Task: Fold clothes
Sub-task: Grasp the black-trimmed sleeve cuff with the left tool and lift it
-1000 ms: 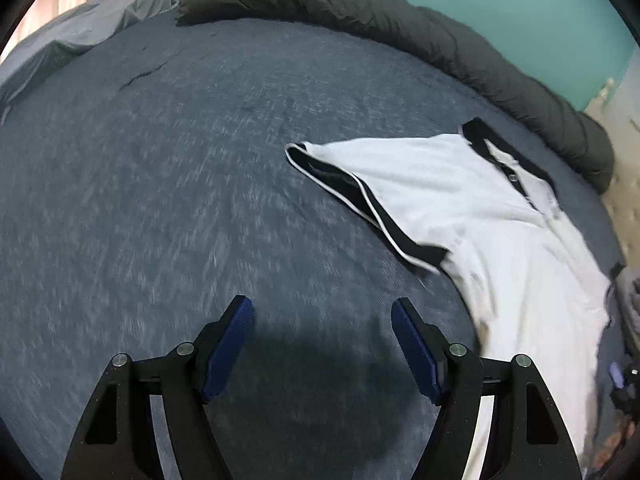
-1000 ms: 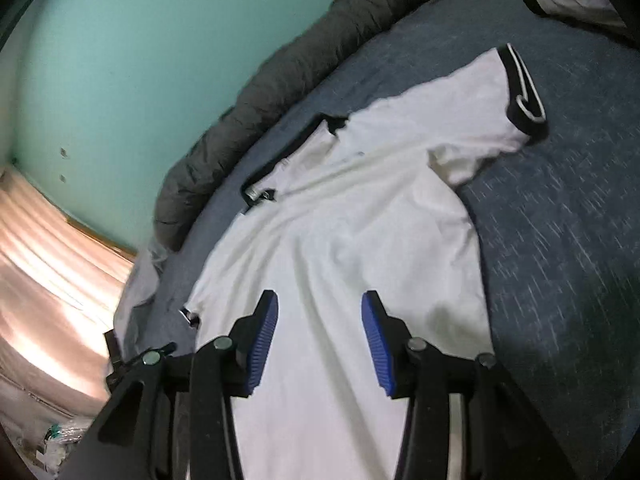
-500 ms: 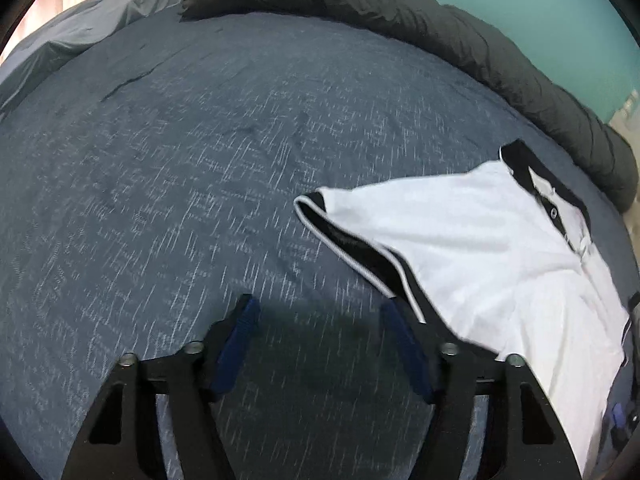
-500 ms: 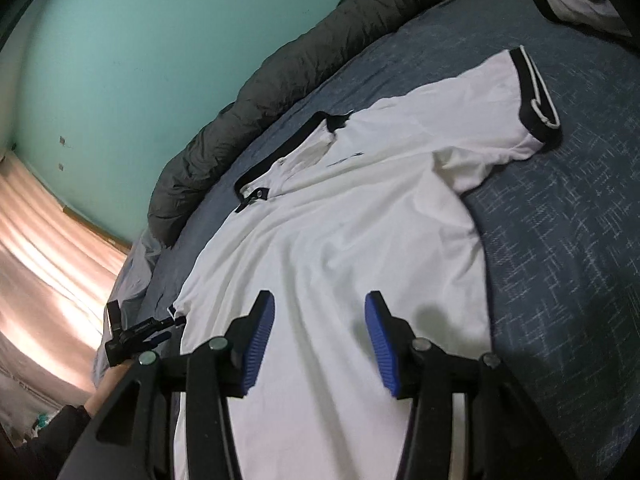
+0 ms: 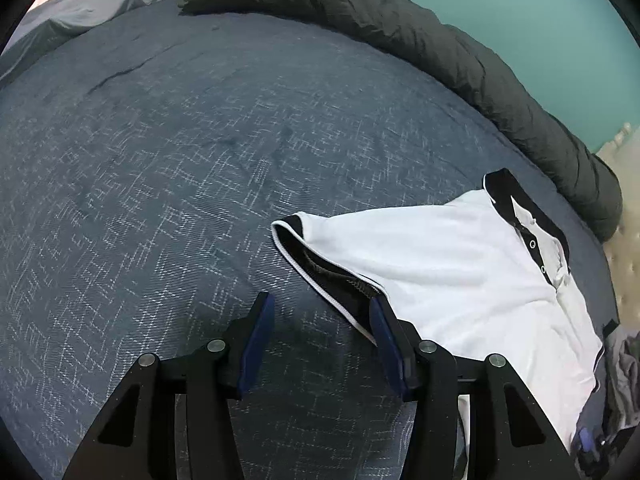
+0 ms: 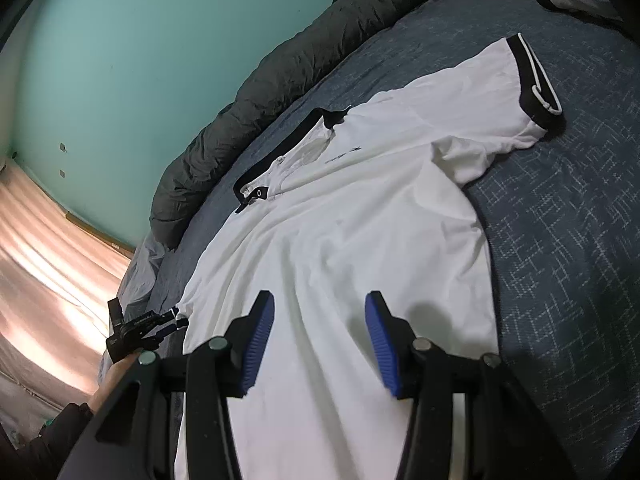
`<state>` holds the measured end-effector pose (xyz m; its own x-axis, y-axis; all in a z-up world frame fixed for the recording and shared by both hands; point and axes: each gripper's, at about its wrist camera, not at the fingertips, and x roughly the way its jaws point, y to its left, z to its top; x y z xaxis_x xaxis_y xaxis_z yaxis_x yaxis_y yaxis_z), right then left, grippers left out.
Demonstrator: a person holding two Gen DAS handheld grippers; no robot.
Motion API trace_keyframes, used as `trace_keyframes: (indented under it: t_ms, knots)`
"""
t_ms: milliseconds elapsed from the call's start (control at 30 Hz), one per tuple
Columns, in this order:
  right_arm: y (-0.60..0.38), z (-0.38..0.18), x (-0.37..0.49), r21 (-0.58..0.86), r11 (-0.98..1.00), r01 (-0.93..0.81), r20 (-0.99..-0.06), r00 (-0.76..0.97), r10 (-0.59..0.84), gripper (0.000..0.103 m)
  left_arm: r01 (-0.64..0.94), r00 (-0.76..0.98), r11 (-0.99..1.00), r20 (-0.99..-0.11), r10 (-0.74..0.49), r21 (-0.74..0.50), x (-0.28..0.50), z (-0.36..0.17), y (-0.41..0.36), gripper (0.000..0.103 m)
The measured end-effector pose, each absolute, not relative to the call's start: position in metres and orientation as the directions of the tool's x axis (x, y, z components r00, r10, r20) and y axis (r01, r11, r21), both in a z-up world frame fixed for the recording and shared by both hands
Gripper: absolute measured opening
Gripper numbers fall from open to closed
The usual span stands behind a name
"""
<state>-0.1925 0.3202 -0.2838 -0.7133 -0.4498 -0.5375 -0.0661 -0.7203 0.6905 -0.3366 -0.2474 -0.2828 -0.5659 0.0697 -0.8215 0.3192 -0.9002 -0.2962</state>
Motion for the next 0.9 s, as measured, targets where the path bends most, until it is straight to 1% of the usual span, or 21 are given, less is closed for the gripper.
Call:
trace_keyframes:
  t_ms: [267, 367, 467, 533, 600, 633, 700, 767, 833, 867, 900]
  knots:
    - [0.323, -0.285, -0.193, 0.699, -0.711, -0.075, -0.535, -0.715, -0.450, 0.048, 0.344, -0.568, -0.887, -0.820, 0.064, -0.308, -0.350, -0.288, -0.241, 0.054]
    - [0.324, -0.285, -0.194, 0.704, -0.707, -0.075, -0.532, -0.715, -0.453, 0.048, 0.331, -0.590, -0.880, -0.802, 0.090, -0.342, -0.353, -0.286, -0.236, 0.054]
    - [0.324, -0.284, -0.193, 0.704, -0.706, -0.074, -0.531, -0.716, -0.454, 0.048, 0.308, -0.587, -0.888, -0.803, 0.105, -0.341, -0.357, -0.288, -0.225, 0.054]
    - [0.325, -0.284, -0.193, 0.705, -0.705, -0.076, -0.530, -0.717, -0.453, 0.048, 0.303, -0.585, -0.886, -0.803, 0.118, -0.351, -0.360, -0.290, -0.223, 0.052]
    - [0.326, -0.284, -0.194, 0.709, -0.701, -0.078, -0.528, -0.718, -0.454, 0.048, 0.298, -0.583, -0.885, -0.803, 0.127, -0.357, -0.363, -0.291, -0.221, 0.041]
    - [0.326, -0.285, -0.194, 0.710, -0.700, -0.079, -0.528, -0.718, -0.454, 0.048, 0.294, -0.582, -0.889, -0.803, 0.126, -0.352, -0.364, -0.292, -0.219, 0.039]
    - [0.327, -0.285, -0.194, 0.712, -0.698, -0.081, -0.527, -0.718, -0.454, 0.048, 0.287, -0.582, -0.893, -0.804, 0.126, -0.348, -0.366, -0.292, -0.218, 0.025]
    - [0.327, -0.286, -0.194, 0.717, -0.692, -0.084, -0.526, -0.717, -0.458, 0.048, 0.281, -0.581, -0.894, -0.803, 0.131, -0.349, -0.367, -0.292, -0.217, 0.017]
    - [0.328, -0.287, -0.195, 0.718, -0.691, -0.086, -0.527, -0.716, -0.458, 0.048, 0.274, -0.579, -0.896, -0.804, 0.137, -0.349, -0.370, -0.292, -0.216, 0.006]
    - [0.328, -0.287, -0.195, 0.718, -0.690, -0.087, -0.527, -0.715, -0.459, 0.048, 0.272, -0.581, -0.897, -0.803, 0.135, -0.347, -0.369, -0.291, -0.217, 0.003]
    - [0.328, -0.287, -0.195, 0.719, -0.690, -0.087, -0.527, -0.715, -0.459, 0.048, 0.271, -0.585, -0.898, -0.801, 0.131, -0.346, -0.367, -0.290, -0.218, 0.003]
